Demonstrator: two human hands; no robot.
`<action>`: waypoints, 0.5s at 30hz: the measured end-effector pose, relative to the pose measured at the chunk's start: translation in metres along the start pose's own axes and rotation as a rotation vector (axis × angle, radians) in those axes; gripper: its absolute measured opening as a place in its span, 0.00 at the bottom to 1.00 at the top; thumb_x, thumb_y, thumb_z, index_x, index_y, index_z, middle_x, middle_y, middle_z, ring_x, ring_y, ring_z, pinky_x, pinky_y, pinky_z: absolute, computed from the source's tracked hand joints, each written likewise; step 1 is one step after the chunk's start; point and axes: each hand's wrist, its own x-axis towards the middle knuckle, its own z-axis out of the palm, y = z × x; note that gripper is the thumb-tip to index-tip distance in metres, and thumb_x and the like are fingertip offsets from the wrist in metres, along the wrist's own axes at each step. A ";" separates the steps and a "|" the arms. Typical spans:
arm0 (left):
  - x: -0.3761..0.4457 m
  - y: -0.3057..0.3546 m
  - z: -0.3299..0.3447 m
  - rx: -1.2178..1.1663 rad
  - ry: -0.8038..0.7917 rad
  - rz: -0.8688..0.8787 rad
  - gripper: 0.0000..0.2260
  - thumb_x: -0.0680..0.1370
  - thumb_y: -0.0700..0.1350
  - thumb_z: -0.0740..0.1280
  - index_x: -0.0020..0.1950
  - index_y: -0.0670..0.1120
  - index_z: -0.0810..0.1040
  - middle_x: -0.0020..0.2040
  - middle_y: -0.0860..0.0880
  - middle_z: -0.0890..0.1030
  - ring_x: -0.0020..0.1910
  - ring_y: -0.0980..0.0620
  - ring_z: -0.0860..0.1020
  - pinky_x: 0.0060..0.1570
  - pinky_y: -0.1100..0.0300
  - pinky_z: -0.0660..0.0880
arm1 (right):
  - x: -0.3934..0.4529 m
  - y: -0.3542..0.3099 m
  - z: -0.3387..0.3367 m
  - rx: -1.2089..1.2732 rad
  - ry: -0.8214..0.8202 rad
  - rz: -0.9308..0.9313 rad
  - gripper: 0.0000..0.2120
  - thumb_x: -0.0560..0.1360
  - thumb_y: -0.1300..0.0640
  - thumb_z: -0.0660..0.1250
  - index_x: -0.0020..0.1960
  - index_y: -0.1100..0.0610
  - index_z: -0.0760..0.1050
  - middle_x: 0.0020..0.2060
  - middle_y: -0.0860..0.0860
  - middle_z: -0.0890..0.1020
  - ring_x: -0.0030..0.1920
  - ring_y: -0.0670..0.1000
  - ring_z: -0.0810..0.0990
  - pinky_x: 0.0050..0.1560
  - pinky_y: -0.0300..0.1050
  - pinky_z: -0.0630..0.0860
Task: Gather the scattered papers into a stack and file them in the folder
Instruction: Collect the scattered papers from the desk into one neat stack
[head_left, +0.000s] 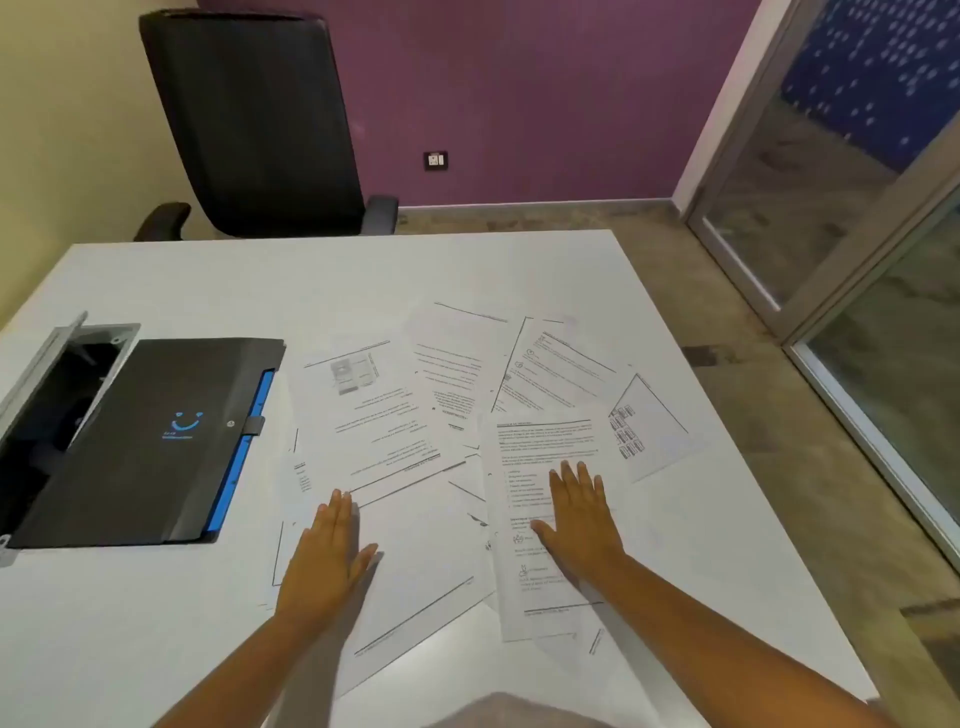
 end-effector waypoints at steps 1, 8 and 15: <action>-0.001 -0.002 0.003 -0.005 -0.006 -0.019 0.57 0.54 0.77 0.24 0.75 0.44 0.38 0.78 0.47 0.40 0.77 0.49 0.43 0.74 0.54 0.47 | -0.002 0.001 0.003 -0.006 -0.001 0.010 0.37 0.77 0.38 0.50 0.76 0.56 0.40 0.77 0.55 0.42 0.76 0.57 0.37 0.73 0.53 0.33; -0.003 0.002 0.013 0.164 -0.029 -0.065 0.58 0.52 0.75 0.20 0.76 0.44 0.39 0.78 0.44 0.41 0.77 0.44 0.42 0.74 0.50 0.47 | -0.004 0.001 0.006 0.078 -0.107 0.092 0.37 0.75 0.35 0.53 0.77 0.50 0.44 0.77 0.53 0.39 0.76 0.61 0.40 0.73 0.62 0.47; -0.004 0.004 0.018 0.198 -0.049 -0.094 0.55 0.52 0.72 0.16 0.70 0.41 0.31 0.76 0.44 0.36 0.76 0.44 0.38 0.74 0.50 0.42 | -0.008 0.005 0.012 0.050 -0.108 0.105 0.38 0.74 0.32 0.48 0.76 0.48 0.40 0.77 0.51 0.40 0.76 0.58 0.38 0.72 0.67 0.45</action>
